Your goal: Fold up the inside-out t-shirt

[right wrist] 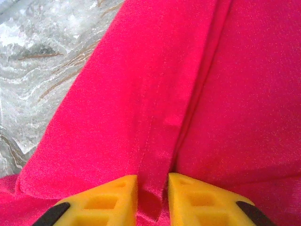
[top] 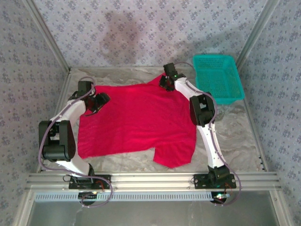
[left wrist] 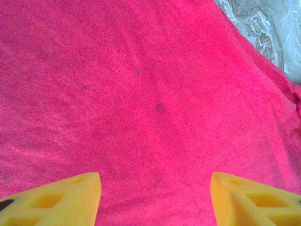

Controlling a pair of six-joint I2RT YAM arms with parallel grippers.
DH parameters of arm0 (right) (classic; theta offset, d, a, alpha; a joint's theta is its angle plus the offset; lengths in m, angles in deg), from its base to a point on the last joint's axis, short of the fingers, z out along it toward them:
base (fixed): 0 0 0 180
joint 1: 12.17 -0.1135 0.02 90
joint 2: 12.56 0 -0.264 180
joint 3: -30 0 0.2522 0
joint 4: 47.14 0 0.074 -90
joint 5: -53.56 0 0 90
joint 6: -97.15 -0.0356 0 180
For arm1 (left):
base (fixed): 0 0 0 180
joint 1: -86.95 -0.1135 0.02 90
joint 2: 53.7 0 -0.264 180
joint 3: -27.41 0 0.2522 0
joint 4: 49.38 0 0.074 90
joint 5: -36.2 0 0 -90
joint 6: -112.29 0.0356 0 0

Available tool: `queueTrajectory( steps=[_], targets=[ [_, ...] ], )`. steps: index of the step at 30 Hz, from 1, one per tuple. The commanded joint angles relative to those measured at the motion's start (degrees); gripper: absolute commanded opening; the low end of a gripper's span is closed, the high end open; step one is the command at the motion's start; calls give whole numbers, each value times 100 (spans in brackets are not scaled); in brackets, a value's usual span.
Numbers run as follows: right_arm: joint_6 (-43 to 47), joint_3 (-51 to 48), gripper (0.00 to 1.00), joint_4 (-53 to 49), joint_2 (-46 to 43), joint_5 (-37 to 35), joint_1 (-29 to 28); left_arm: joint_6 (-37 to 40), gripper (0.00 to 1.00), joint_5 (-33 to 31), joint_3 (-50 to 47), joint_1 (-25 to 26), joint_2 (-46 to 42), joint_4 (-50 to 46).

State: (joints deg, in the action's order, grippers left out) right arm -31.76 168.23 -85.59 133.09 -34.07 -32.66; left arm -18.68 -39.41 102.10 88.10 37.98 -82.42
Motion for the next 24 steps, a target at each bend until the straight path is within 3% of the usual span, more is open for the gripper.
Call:
queueTrajectory(
  steps=[1,4,13,21,22,24],
  targets=[
    [-77,234,15,-172,97,54,-1,109,62,118,-50,22,61,35],
    [-46,254,7,-240,-4,47,-11,107,62,126,-37,22,61,39],
    [184,418,0,-54,-490,-169,-137,161,59,102,-27,23,95,-9],
    [-473,2065,0,1079,633,105,-22,-2,58,116,-325,21,3,166],
    [-685,2329,12,1319,872,270,18,-77,59,141,-410,25,-54,223],
    [-1279,2986,55,1419,1310,783,126,-160,59,217,-564,22,-193,296]
  ],
)
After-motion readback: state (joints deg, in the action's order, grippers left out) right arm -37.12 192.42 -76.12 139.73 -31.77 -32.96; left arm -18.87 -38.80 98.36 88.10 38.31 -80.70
